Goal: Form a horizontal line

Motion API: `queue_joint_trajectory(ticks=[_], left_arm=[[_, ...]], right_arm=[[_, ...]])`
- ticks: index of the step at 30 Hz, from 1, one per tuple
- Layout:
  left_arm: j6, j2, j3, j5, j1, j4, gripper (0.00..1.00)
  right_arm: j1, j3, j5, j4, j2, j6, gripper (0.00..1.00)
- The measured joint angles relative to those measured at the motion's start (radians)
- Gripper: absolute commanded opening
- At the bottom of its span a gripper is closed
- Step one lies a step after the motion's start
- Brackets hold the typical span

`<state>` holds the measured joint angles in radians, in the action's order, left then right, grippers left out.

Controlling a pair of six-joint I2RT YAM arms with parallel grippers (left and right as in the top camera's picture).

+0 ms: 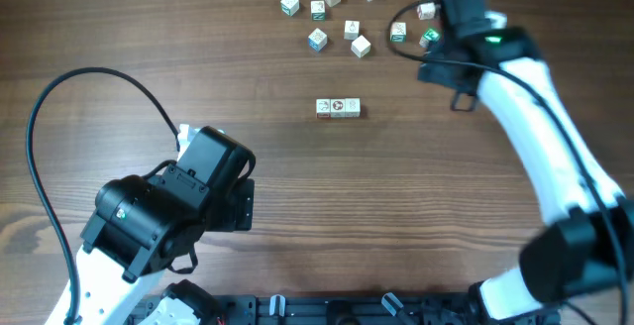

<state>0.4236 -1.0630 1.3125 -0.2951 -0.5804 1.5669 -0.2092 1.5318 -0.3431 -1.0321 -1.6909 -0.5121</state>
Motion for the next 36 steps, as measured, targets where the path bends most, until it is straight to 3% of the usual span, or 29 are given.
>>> queue_joint_trajectory(ticks=[8, 14, 19, 26, 36], left_arm=[[0.0, 0.0, 0.0, 0.0, 0.0, 0.0, 1.0], [0.0, 0.0, 0.0, 0.0, 0.0, 0.0, 1.0], [0.0, 0.0, 0.0, 0.0, 0.0, 0.0, 1.0], [0.0, 0.0, 0.0, 0.0, 0.0, 0.0, 1.0], [0.0, 0.0, 0.0, 0.0, 0.0, 0.0, 1.0]], right_arm=[[0.101, 0.0, -0.006, -0.082, 0.166, 0.117, 1.0], [0.111, 0.0, -0.006, -0.135, 0.203, 0.281, 1.0], [0.111, 0.0, -0.024, -0.174, 0.204, 0.324, 1.0], [0.127, -0.001, -0.034, -0.14, 0.28, 0.336, 1.0], [0.141, -0.001, 0.049, 0.032, 0.552, 0.421, 1.0]])
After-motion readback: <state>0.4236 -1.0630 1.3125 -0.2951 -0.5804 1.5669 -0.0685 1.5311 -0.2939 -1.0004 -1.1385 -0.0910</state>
